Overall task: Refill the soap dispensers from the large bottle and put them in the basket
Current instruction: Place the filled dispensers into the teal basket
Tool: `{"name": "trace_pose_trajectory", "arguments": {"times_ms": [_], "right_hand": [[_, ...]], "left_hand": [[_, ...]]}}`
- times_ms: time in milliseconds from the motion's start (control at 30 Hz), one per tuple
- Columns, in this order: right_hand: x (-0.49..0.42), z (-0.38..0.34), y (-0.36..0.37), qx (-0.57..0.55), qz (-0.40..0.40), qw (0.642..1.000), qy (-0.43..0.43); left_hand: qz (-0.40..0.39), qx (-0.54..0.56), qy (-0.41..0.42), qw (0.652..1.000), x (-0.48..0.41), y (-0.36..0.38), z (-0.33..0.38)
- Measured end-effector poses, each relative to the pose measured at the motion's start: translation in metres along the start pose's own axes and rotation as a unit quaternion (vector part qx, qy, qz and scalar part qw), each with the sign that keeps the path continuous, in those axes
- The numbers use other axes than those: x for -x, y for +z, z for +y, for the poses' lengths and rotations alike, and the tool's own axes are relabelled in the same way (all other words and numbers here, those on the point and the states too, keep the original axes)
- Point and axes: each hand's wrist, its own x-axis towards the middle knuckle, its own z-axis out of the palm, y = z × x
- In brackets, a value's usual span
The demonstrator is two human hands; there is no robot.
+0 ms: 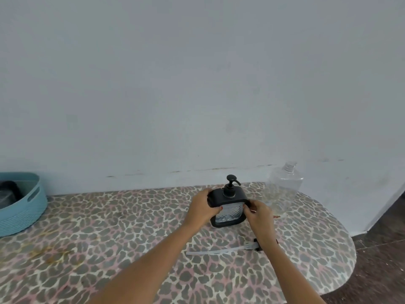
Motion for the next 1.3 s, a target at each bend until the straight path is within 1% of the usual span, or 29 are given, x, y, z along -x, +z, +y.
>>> {"name": "trace_pose_trajectory", "arguments": {"times_ms": [133,367,500,867,1033,1300], "right_hand": [[-0.006,-0.030,0.013,-0.003,-0.005,0.999,-0.039],[-0.017,-0.108,0.055,-0.043,-0.032,0.993,-0.110],[-0.020,-0.163,0.089,-0.076,-0.055,0.986,-0.140],[-0.005,-0.298,0.206,-0.094,-0.144,0.953,-0.249],[0.009,-0.339,0.259,-0.104,-0.191,0.938,-0.270],[0.028,-0.380,0.319,-0.124,-0.232,0.915,-0.306]], "left_hand": [[0.026,-0.019,0.011,0.999,-0.002,-0.036,0.002],[0.103,-0.028,0.024,0.994,0.002,-0.127,0.002],[0.158,-0.039,0.016,0.987,0.009,-0.185,-0.006],[0.298,-0.066,-0.037,0.952,0.046,-0.328,-0.049],[0.341,-0.064,-0.059,0.936,0.063,-0.368,-0.075],[0.415,-0.049,-0.084,0.905,0.084,-0.403,-0.110]]}}
